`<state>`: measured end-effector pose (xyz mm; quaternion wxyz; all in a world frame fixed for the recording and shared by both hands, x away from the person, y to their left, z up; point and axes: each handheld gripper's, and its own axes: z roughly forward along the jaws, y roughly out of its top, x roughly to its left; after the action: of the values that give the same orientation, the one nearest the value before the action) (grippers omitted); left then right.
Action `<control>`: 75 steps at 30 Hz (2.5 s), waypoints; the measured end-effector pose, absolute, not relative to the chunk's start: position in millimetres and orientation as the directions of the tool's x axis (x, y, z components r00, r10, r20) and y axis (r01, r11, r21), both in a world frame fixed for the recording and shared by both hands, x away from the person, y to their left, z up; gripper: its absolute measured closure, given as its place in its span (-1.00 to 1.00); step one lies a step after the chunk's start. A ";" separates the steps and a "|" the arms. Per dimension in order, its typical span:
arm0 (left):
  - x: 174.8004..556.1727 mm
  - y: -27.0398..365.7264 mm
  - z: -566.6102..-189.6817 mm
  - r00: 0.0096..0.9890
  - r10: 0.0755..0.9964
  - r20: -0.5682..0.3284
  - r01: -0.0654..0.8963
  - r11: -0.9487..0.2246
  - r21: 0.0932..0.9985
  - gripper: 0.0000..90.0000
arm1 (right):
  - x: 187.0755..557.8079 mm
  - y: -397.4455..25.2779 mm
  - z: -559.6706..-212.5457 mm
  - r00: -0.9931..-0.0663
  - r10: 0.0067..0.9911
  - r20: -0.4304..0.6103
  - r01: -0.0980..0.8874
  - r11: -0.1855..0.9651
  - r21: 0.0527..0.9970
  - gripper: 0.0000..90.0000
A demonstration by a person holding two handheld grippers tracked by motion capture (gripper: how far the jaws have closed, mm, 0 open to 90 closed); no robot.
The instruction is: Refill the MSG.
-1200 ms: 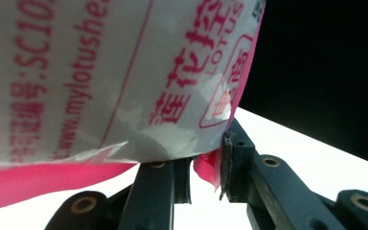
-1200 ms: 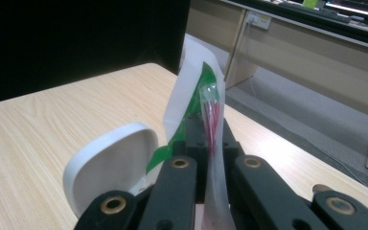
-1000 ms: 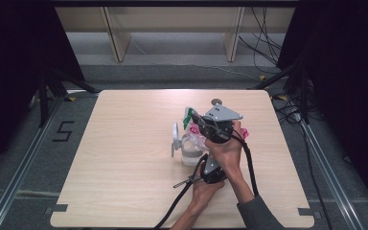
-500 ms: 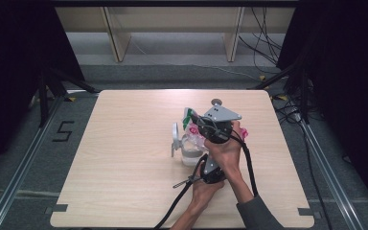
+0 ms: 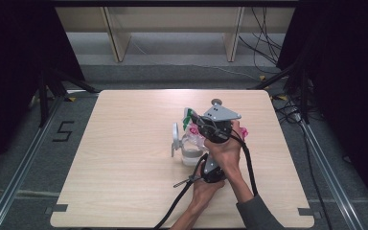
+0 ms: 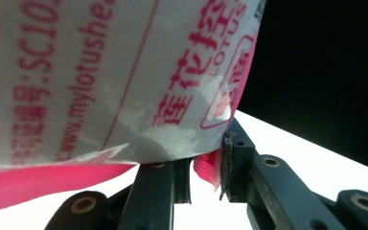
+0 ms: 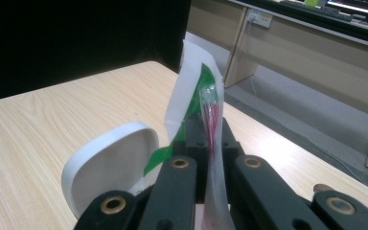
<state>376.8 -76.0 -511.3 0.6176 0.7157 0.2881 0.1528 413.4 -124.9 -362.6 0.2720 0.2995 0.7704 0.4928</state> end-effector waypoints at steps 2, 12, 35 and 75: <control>377.3 -75.7 -511.0 0.790 0.598 -0.138 0.221 -0.068 0.973 0.69 | 412.3 -125.3 -361.3 -0.673 0.730 -0.118 0.195 0.329 0.924 0.99; 378.0 -75.7 -511.9 0.789 0.598 -0.140 0.221 -0.063 0.973 0.69 | 413.1 -124.5 -361.4 -0.669 0.730 -0.135 0.183 0.339 0.923 0.99; 378.1 -73.6 -511.5 0.786 0.602 -0.139 0.224 -0.067 0.972 0.69 | 413.5 -123.5 -361.5 -0.678 0.722 -0.134 0.177 0.338 0.925 0.99; 377.4 -72.7 -511.4 0.787 0.601 -0.141 0.216 -0.055 0.975 0.69 | 411.2 -119.1 -361.0 -0.683 0.718 -0.134 0.186 0.348 0.919 0.99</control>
<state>377.4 -72.7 -511.4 0.6244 0.7096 0.2878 0.1539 411.2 -119.1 -361.0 0.2711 0.2918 0.7750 0.4906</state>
